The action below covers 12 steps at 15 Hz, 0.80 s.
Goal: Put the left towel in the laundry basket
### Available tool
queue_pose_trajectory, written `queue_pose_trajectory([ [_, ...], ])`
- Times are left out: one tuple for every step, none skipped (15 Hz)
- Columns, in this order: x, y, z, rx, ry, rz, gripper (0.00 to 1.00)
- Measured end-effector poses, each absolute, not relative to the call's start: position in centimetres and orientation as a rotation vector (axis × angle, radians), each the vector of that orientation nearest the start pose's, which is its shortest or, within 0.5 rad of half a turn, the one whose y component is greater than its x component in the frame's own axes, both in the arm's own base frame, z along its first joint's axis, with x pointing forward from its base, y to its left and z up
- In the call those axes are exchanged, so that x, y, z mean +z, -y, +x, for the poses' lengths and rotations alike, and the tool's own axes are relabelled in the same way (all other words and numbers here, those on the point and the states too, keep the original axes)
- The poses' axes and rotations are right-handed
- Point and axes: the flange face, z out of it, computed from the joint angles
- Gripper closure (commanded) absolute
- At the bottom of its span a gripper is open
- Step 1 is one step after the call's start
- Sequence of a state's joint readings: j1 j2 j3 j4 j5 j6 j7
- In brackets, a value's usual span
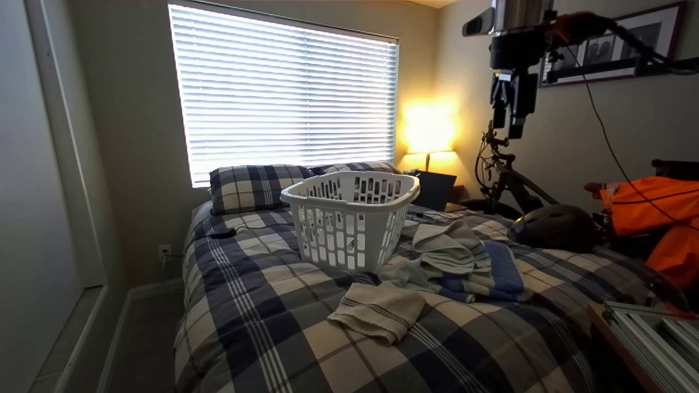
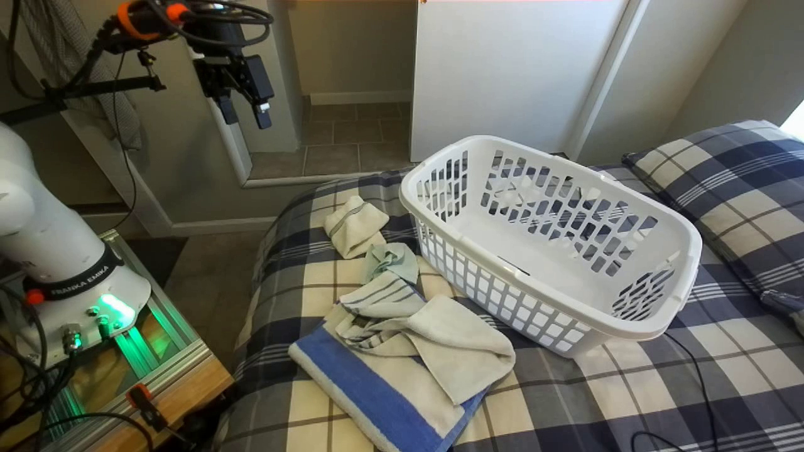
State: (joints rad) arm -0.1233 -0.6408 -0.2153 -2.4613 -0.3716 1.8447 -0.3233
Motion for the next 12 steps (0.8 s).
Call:
queue_pose_trajectory([
  [50.3,15.4,34.2,0.093,0.212,-3.357,0.00],
  [49.3,15.1,35.2,0.093,0.221,-3.348,0.00],
  [48.4,14.7,36.2,0.087,0.236,-3.335,0.00],
  [47.6,14.2,37.2,0.073,0.252,-3.323,0.00],
  [46.8,13.6,38.2,0.052,0.265,-3.311,0.00],
  [46.1,13.1,39.1,0.033,0.275,-3.301,0.00],
  [45.3,12.6,39.9,0.014,0.281,-3.293,0.00],
  [44.5,12.1,40.7,-0.003,0.282,-3.287,0.00],
  [43.8,11.7,41.4,-0.018,0.279,-3.282,0.00],
  [43.0,11.3,42.1,-0.030,0.275,-3.278,0.00],
  [42.2,10.9,42.8,-0.043,0.273,-3.277,0.00],
  [41.4,10.5,43.4,-0.061,0.271,-3.280,0.00],
])
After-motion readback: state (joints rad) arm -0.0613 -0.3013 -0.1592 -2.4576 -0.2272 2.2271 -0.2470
